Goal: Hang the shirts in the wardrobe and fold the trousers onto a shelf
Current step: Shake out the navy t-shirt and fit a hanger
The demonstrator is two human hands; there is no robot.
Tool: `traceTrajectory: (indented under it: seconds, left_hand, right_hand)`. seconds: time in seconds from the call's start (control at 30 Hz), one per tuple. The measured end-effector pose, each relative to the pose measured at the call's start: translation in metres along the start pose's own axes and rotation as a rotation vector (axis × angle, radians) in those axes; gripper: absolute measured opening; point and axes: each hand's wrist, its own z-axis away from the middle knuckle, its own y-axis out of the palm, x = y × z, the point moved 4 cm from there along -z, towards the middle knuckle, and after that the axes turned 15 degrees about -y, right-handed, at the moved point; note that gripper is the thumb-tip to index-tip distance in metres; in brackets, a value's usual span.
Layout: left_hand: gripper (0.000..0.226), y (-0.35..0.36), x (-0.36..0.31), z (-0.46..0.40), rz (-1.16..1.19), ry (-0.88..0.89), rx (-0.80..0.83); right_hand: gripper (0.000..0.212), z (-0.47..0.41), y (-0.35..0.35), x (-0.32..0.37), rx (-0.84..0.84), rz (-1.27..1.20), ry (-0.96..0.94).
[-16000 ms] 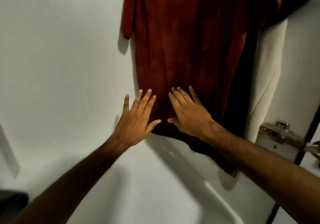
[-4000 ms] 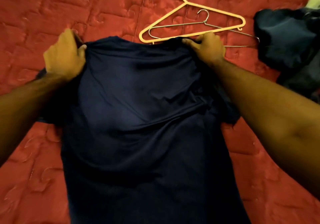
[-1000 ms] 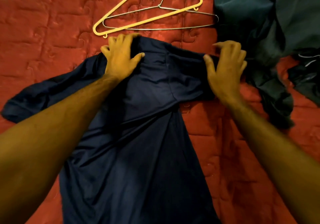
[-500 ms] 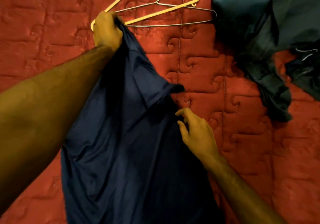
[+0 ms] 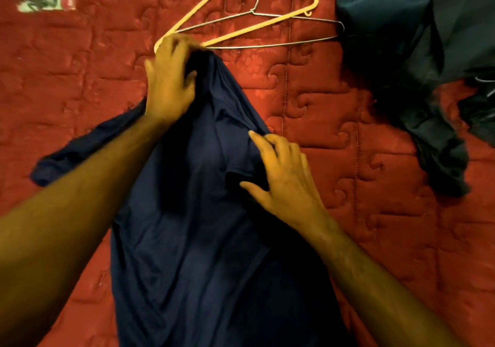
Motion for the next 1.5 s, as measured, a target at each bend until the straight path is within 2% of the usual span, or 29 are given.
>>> traceTrajectory:
  seconds: [0.07,0.13,0.2,0.27,0.33,0.37,0.47,0.53,0.57,0.6,0.63,0.7,0.77,0.83,0.9,0.97,1.03,1.17,1.3,1.37,1.43,1.5]
  left_hand:
    - [0.052,-0.007,0.009,0.041,-0.039,-0.028,-0.057]
    - [0.050,0.007,0.017,0.074,0.004,-0.022,0.042]
    - [0.053,0.027,0.028,0.095,-0.093,-0.006,0.148]
    - [0.057,0.044,0.039,0.106,-0.221,-0.005,0.160]
    - [0.059,0.052,0.043,0.109,-0.278,-0.006,0.152]
    - [0.060,0.053,0.044,0.108,-0.295,-0.007,0.155]
    - [0.062,0.051,0.047,0.103,-0.332,-0.001,0.174]
    - [0.063,0.049,0.049,0.101,-0.331,0.002,0.201]
    - [0.064,0.048,0.050,0.099,-0.327,0.005,0.211]
    - [0.066,0.047,0.051,0.096,-0.322,0.007,0.218]
    - [0.068,0.045,0.053,0.094,-0.315,0.006,0.218]
    - [0.073,0.039,0.053,0.088,-0.284,0.006,0.198]
    - [0.073,0.030,0.053,0.086,-0.259,0.044,0.152]
    - [0.063,0.017,0.058,0.084,-0.219,0.073,0.075]
    - [0.054,0.005,0.073,0.077,-0.121,0.014,0.014]
    - [0.049,-0.004,0.090,0.067,0.015,-0.064,-0.011]
    - [0.047,-0.010,0.107,0.050,0.116,-0.100,0.032]
    - [0.035,-0.017,0.119,0.007,0.001,0.010,0.160]
    - [0.018,-0.027,0.122,-0.027,-0.104,0.152,0.315]
    - [0.014,-0.032,0.127,-0.037,-0.231,0.203,0.312]
    - [0.014,-0.037,0.133,-0.045,-0.296,0.130,0.261]
    - [0.015,-0.043,0.137,-0.057,-0.193,-0.038,0.135]
  right_hand:
    - [0.091,-0.024,0.016,0.000,0.134,0.177,-0.066]
    - [0.065,-0.044,0.023,-0.007,0.141,0.240,-0.149]
    - [0.043,-0.060,0.018,-0.018,0.094,0.049,-0.219]
    - [0.049,-0.073,0.002,-0.033,0.129,-0.391,-0.178]
    - [0.056,-0.083,-0.023,-0.058,0.062,-0.695,-0.010]
    - [0.057,-0.086,-0.033,-0.081,-0.029,-0.723,0.123]
    - [0.053,-0.069,-0.053,-0.163,-0.405,-0.603,0.580]
    - [0.062,-0.047,-0.060,-0.184,-0.639,-0.475,0.878]
    - [0.063,-0.040,-0.063,-0.176,-0.711,-0.399,0.946]
    - [0.061,-0.037,-0.065,-0.160,-0.727,-0.274,0.936]
    - [0.061,-0.038,-0.067,-0.137,-0.686,-0.120,0.830]
    - [0.062,-0.055,-0.062,-0.087,-0.555,0.084,0.417]
    - [0.061,-0.081,-0.031,-0.050,-0.306,-0.006,-0.059]
    - [0.059,-0.105,0.003,-0.028,-0.007,-0.106,-0.325]
    - [0.060,-0.130,0.025,-0.022,0.109,-0.057,-0.345]
    - [0.059,-0.153,0.034,-0.032,0.067,-0.033,-0.255]
    - [0.058,-0.173,0.035,-0.048,0.034,-0.013,-0.154]
    - [0.048,-0.195,0.031,-0.063,0.014,0.076,-0.112]
    - [0.033,-0.210,0.026,-0.070,-0.073,-0.071,-0.048]
    - [0.031,-0.215,0.022,-0.072,-0.124,-0.079,-0.057]
    - [0.033,-0.218,0.023,-0.070,-0.113,-0.031,-0.096]
    - [0.038,-0.220,0.028,-0.068,-0.063,0.050,-0.143]
